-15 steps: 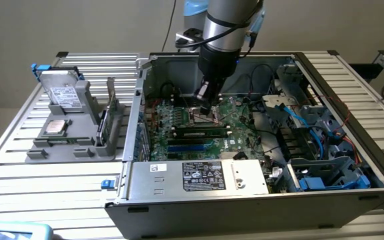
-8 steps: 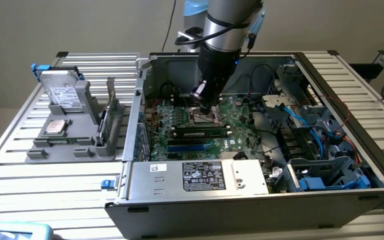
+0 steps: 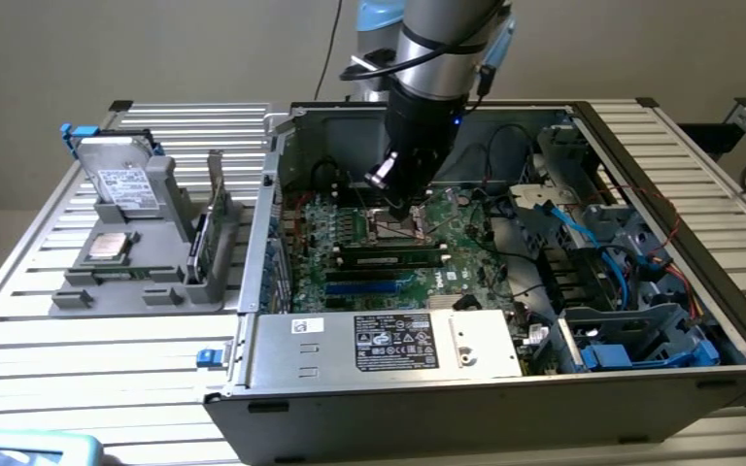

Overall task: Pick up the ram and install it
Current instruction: 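Press down the ram until it locks into place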

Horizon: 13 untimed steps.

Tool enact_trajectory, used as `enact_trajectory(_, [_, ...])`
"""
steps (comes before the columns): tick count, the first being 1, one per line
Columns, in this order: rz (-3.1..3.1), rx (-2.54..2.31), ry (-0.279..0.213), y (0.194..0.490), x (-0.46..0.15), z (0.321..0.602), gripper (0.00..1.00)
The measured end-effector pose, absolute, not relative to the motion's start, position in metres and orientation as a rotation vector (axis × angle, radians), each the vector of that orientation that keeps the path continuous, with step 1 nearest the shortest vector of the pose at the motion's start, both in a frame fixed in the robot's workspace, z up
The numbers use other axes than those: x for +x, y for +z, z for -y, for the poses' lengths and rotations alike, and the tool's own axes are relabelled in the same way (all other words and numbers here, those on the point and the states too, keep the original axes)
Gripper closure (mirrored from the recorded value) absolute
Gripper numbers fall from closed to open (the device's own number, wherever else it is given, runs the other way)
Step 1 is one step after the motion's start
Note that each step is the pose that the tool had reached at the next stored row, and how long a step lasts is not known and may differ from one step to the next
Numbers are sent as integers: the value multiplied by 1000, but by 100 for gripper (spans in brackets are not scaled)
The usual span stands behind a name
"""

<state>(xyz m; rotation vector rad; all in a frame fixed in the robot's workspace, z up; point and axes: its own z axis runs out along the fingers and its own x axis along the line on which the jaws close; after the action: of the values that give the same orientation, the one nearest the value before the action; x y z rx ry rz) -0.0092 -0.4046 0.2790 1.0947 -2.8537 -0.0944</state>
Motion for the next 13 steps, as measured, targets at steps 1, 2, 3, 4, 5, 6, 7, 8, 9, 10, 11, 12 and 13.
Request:
enact_trajectory(1, [2862, 1074, -95, 280, -9, 405, 89])
enact_trajectory(2, [2869, 1055, -96, 281, -9, 405, 89])
enact_trajectory(3, [2876, 1038, -97, 282, -9, 405, 89])
enact_trajectory(4, [2880, 1026, -93, 282, -9, 405, 89])
enact_trajectory(5, [2882, 1014, -85, 282, -9, 405, 89])
enact_trajectory(6, [2885, 1002, -77, 283, -9, 405, 89])
enact_trajectory(7, [2887, 991, -68, 283, -9, 405, 89])
enact_trajectory(8, [2889, 980, -60, 283, -9, 405, 89])
enact_trajectory(9, [2892, 967, -54, 284, -9, 405, 89])
enact_trajectory(10, [2895, 954, -48, 284, -9, 405, 89])
enact_trajectory(11, [2898, 941, -42, 284, -9, 405, 89])
enact_trajectory(12, [2901, 928, -37, 285, -9, 405, 89])
enact_trajectory(13, [2905, 913, -32, 285, -9, 405, 89])
